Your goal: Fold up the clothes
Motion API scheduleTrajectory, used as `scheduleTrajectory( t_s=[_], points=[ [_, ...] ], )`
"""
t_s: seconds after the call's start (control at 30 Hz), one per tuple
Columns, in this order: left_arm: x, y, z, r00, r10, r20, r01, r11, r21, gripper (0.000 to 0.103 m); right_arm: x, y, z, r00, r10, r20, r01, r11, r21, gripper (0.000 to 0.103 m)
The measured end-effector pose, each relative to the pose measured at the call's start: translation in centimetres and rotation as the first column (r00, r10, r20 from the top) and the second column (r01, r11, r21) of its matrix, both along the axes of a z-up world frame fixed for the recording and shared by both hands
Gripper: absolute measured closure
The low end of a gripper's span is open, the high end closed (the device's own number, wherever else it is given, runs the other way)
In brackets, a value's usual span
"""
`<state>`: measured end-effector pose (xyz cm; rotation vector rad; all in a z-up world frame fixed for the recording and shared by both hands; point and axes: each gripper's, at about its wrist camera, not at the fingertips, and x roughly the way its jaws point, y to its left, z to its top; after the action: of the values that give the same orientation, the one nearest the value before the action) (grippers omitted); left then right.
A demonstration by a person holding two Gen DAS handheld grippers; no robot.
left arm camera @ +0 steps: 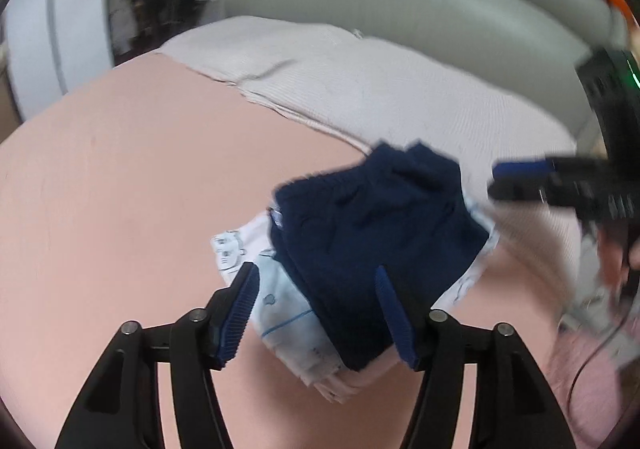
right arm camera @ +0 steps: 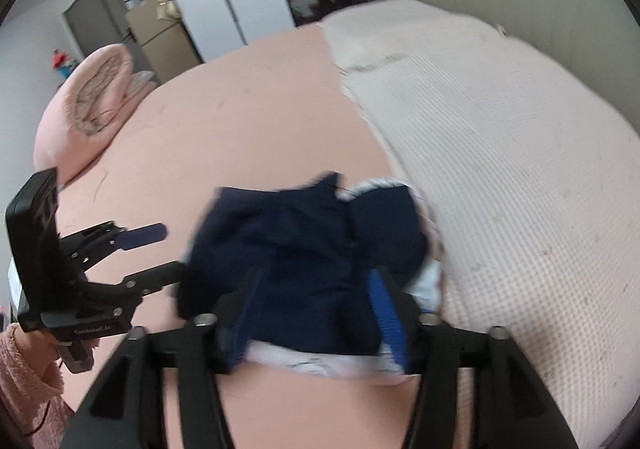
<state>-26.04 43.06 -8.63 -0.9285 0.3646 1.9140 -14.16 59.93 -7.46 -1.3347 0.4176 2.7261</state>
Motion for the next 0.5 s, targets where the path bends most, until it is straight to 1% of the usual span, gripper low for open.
scheduleTrajectory(
  t_s=[0.1, 0.17, 0.23, 0.3, 0.33, 0.37, 0.4, 0.43, 0.47, 0.5],
  points=[
    [-0.8, -2.5, 2.0, 0.996, 0.09, -0.019, -0.089, 0.996, 0.015, 0.038, -0.3, -4.0, 2.3, 0.999, 0.035, -0.028, -0.035, 0.999, 0.006, 0.035],
    [-1.7, -4.4, 3.0, 0.988, 0.154, -0.028, -0.153, 0.988, 0.013, 0.038, -1.8, -6.2, 2.9, 0.998, 0.045, -0.036, -0.045, 0.999, 0.008, 0.033],
    [-3.2, -6.6, 3.6, 0.972, 0.23, -0.041, -0.23, 0.973, -0.006, 0.037, -3.9, -8.9, 2.8, 0.998, 0.049, -0.034, -0.049, 0.999, 0.005, 0.032],
    [-4.6, -9.3, 4.2, 0.952, 0.303, -0.043, -0.304, 0.953, -0.013, 0.037, -5.8, -11.5, 2.6, 0.997, 0.075, -0.014, -0.075, 0.997, 0.002, 0.032],
    [-5.3, -10.7, 4.5, 0.94, 0.339, -0.043, -0.34, 0.94, -0.016, 0.031, -6.8, -12.8, 2.5, 0.996, 0.088, -0.004, -0.088, 0.996, 0.0, 0.032],
    [-6.2, -12.2, 4.8, 0.925, 0.377, -0.041, -0.378, 0.926, -0.016, 0.018, -7.8, -14.1, 2.4, 0.995, 0.101, 0.006, -0.101, 0.995, -0.002, 0.031],
    [-7.0, -13.9, 5.1, 0.907, 0.42, -0.032, -0.42, 0.907, -0.006, 0.014, -9.1, -15.6, 2.2, 0.991, 0.131, 0.012, -0.131, 0.991, -0.023, 0.024],
    [-7.7, -15.6, 5.6, 0.887, 0.461, -0.024, -0.46, 0.888, 0.009, 0.009, -10.1, -16.7, 2.1, 0.99, 0.143, 0.016, -0.142, 0.989, -0.032, 0.012],
    [-8.3, -17.2, 6.0, 0.868, 0.496, -0.021, -0.496, 0.868, 0.02, 0.005, -10.9, -18.2, 2.1, 0.989, 0.145, 0.006, -0.145, 0.989, -0.022, 0.006],
    [-8.8, -18.7, 6.4, 0.852, 0.523, -0.033, -0.523, 0.852, 0.021, 0.004, -11.7, -19.6, 2.1, 0.989, 0.147, -0.005, -0.148, 0.989, -0.012, 0.0]
  ],
)
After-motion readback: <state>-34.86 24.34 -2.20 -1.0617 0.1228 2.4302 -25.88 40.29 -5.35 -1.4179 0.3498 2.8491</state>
